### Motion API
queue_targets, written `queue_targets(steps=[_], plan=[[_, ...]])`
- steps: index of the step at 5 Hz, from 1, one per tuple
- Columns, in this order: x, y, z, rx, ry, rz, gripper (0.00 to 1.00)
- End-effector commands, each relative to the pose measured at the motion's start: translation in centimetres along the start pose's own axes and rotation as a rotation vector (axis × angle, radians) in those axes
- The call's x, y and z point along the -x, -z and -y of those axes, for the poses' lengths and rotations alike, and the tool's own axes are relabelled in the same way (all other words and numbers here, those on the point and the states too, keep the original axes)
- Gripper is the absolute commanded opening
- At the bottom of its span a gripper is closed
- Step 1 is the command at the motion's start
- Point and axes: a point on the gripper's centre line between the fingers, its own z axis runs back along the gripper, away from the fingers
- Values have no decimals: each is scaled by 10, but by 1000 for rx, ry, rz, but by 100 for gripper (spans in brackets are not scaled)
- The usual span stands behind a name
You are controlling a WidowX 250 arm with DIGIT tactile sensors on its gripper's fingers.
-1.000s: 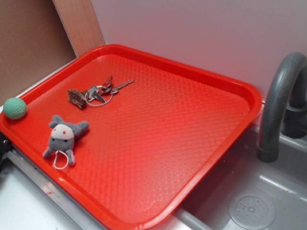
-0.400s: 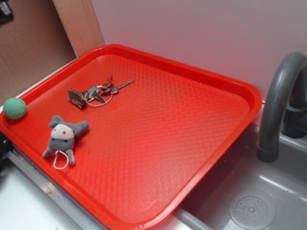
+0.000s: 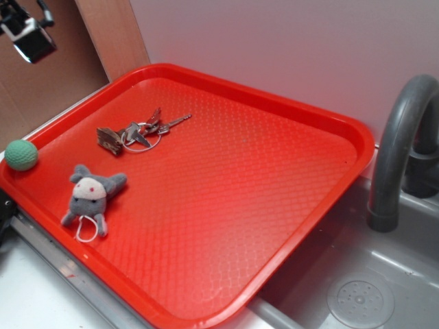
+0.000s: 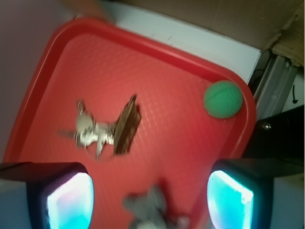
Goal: Grab the wood chip.
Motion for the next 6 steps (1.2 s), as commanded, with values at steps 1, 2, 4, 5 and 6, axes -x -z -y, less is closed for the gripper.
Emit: queue_targets(steps=[1,2,4,5,6], plan=[[-22,47,28,-42,-73,61,100],[-33,80,32,-36,-92,65,100],[-12,145,24,-181,73,73,100],[4,159,30,-196,130,50,100],[11,161,32,-206,138,58,0]])
